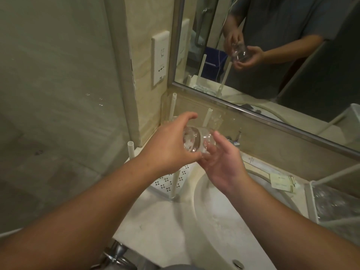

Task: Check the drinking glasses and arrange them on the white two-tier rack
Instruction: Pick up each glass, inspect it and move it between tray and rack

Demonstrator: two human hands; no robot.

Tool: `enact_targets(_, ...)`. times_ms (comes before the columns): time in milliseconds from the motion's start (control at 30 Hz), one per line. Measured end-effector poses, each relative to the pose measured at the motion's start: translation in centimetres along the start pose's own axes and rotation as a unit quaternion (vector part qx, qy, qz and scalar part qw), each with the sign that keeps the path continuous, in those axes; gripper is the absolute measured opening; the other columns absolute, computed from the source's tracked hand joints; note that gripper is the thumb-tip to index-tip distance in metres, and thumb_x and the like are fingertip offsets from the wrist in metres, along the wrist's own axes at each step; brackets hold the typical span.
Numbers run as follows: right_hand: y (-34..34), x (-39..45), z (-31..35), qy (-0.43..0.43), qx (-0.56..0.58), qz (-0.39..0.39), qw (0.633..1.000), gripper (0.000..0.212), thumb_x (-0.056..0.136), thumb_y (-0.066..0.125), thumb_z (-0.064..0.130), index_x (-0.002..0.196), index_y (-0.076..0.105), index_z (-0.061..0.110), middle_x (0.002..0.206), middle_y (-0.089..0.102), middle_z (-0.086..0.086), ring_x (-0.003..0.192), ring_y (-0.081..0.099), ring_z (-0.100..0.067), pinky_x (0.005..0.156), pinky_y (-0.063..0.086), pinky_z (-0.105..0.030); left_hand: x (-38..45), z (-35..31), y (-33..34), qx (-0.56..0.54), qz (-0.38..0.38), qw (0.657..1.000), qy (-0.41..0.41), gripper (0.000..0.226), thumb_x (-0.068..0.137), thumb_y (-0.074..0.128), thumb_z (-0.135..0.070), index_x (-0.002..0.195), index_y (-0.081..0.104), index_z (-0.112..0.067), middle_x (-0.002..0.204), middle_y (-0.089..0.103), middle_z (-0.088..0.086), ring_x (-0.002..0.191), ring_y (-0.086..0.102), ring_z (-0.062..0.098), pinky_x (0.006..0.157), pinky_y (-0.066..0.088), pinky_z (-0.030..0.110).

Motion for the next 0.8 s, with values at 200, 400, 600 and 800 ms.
enact_targets(200,0.4,-0.5,2.3,-0.134,-0.149,-0.035,0.979,0.064,0.066,0.08,0.02,0.125,0.058,0.027,0.103,0.069,-0.005,0.077,0.066,-0.014,0.07,0.051,-0.028,-0.1,0.3,1.7,-0.021,0.013,1.0,-0.01,0.11,0.068,0.086,-0.026,0.148,0.015,-0.051,0.116,0.055,-0.014,0.094,0.058,-0.002,0.072,0.038,0.01)
enact_targets(400,1.4,-2.7,4.4,-0.283,-0.419,-0.05,0.861,0.076,0.058,0.086,0.033,0.123,0.051,0.05,0.117,0.06,0.016,0.108,0.058,-0.005,0.087,0.049,-0.024,-0.2,-0.4,4.9,-0.131,-0.002,0.99,-0.046,0.108,0.073,0.086,-0.029,0.153,0.014,-0.038,0.118,0.061,-0.013,0.097,0.061,-0.004,0.079,0.046,0.011)
enact_targets(600,1.6,-4.4,5.3,-0.317,-0.505,-0.052,0.801,0.086,0.057,0.085,0.038,0.13,0.042,0.055,0.123,0.053,0.021,0.114,0.052,-0.01,0.086,0.048,-0.026,-0.2,-1.7,6.8,-0.5,-0.008,0.855,-0.137,0.039,0.085,0.068,-0.01,0.116,0.057,-0.029,0.097,0.06,-0.007,0.078,0.065,0.013,0.064,0.056,0.029)
enact_targets(800,0.2,-4.9,4.6,-0.279,-0.505,-0.047,0.815,0.098,0.058,0.089,0.039,0.139,0.036,0.051,0.128,0.054,0.02,0.117,0.051,0.003,0.092,0.045,-0.02,-1.3,-1.6,7.9,-0.57,0.015,0.811,-0.128,0.045,0.087,0.064,0.007,0.117,0.051,-0.024,0.123,0.061,0.014,0.102,0.069,0.027,0.069,0.058,0.035)
Point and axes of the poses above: each hand's wrist, its own x-axis towards the middle knuckle, its own y-axis out of the palm, z = x × y, the point moved 3 cm from there along x, towards the middle knuckle
